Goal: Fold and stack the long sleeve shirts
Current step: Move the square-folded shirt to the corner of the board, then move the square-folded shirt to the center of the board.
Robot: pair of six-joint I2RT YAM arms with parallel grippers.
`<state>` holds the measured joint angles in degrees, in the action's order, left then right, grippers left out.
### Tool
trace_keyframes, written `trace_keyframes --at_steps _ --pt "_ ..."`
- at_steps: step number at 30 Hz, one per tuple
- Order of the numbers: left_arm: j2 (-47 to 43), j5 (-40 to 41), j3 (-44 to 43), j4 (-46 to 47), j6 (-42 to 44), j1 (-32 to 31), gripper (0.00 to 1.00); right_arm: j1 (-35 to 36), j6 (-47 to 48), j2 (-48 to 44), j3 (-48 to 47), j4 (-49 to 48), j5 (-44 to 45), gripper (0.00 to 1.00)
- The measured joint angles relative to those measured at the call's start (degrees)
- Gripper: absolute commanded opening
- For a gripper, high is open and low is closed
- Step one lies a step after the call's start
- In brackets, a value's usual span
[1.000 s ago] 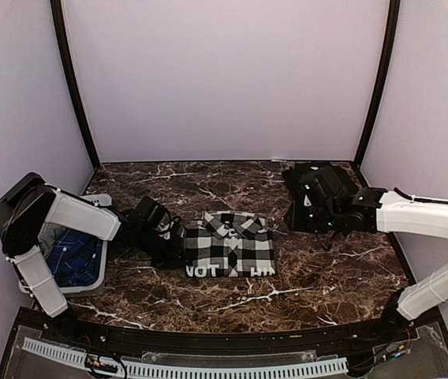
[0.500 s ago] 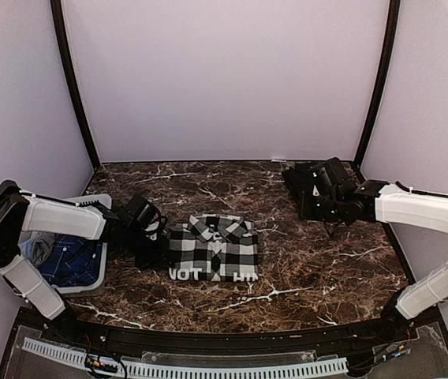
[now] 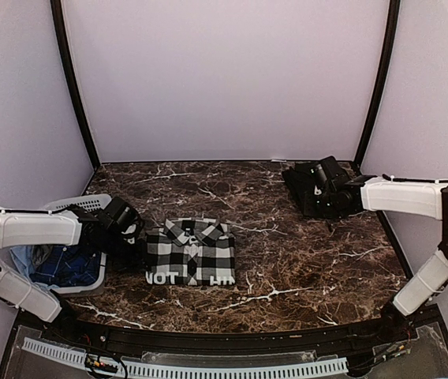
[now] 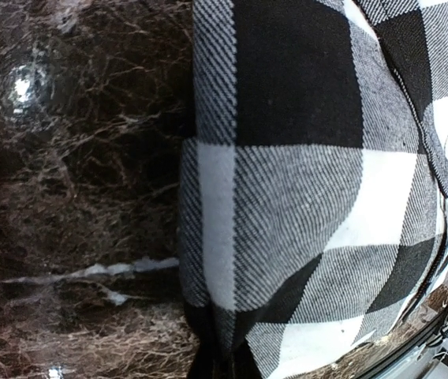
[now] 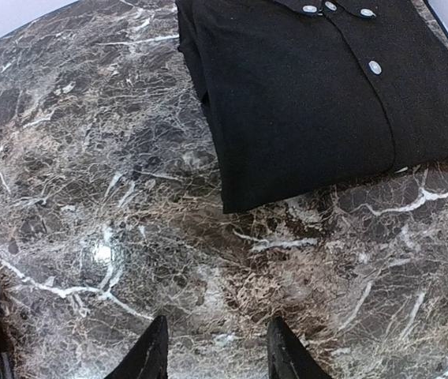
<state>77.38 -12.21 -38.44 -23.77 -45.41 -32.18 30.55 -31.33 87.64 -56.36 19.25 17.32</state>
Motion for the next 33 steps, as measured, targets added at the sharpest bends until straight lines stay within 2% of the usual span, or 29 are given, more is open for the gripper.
trace_keyframes --at_steps 2,4,6,8,10,14,24,30,33 --pt "-0.8 0.5 0.4 -0.6 0.0 0.2 0.04 -0.8 0.6 1.8 -1.0 -0.1 -0.3 0.39" --pt "-1.7 1.0 0.6 -1.3 0.1 0.5 0.13 -1.1 1.1 3.4 -1.9 -0.2 -0.5 0.39" --pt "-2.4 1.6 0.5 -1.9 0.6 0.5 0.25 -1.3 1.5 5.3 -3.1 -0.2 -0.7 0.39" --pt "-2.5 1.9 0.2 -2.7 1.2 0.5 0.41 -1.3 2.0 7.3 -4.6 -0.3 -0.9 0.39" --pt "-2.5 2.2 -0.3 -3.4 2.3 0.5 0.51 -1.3 2.4 8.9 -5.9 -0.2 -0.9 0.39" --pt "-3.3 3.3 -3.1 -5.0 3.5 0.5 0.63 -1.4 3.5 12.6 -9.0 0.1 -0.7 0.39" --pt "-6.8 4.5 -11.6 -6.6 7.4 0.5 0.64 -3.5 5.6 20.9 -15.8 1.7 1.4 0.36" --pt "-6.7 4.0 -12.8 -5.8 8.8 0.5 0.64 -4.1 5.8 24.3 -18.8 2.7 2.8 0.33" --pt "-6.0 3.6 -13.1 -4.7 9.2 0.5 0.64 -4.1 5.9 26.1 -19.8 3.1 3.0 0.28"
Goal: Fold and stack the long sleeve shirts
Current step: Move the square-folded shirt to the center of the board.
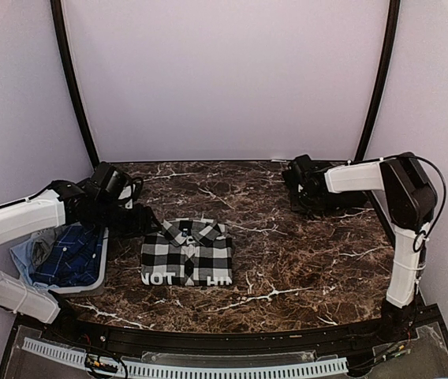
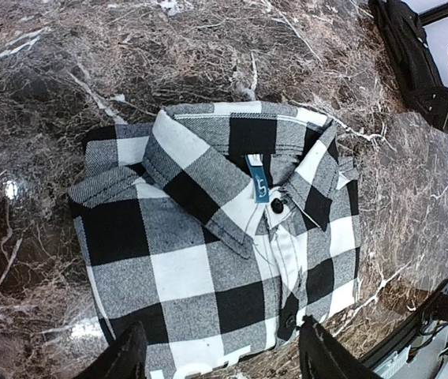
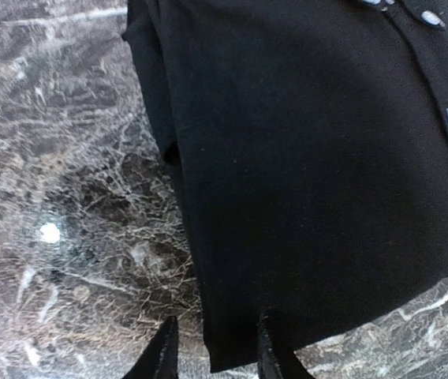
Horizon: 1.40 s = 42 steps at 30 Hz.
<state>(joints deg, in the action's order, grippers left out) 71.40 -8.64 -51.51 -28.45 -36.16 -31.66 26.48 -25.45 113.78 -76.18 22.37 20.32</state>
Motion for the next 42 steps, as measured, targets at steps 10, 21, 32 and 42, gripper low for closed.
trace_keyframes --at_steps 10,21,32,42 --pt "1.7 -1.4 -0.1 2.2 0.6 0.0 0.64 0.0 -1.7 3.2 -1.6 1.9 -0.6 0.00" --pt "1.7 -1.4 0.0 3.1 0.9 0.0 0.64 2.4 -3.4 2.4 -1.4 2.5 -4.2 0.00" --pt "1.7 -1.4 0.5 3.5 0.8 0.0 0.63 13.0 -8.7 -2.5 1.9 1.8 -14.7 0.00" --pt "1.7 -1.3 1.2 4.2 -0.1 0.0 0.63 19.1 -14.2 -2.8 2.6 -2.1 -21.6 0.00"
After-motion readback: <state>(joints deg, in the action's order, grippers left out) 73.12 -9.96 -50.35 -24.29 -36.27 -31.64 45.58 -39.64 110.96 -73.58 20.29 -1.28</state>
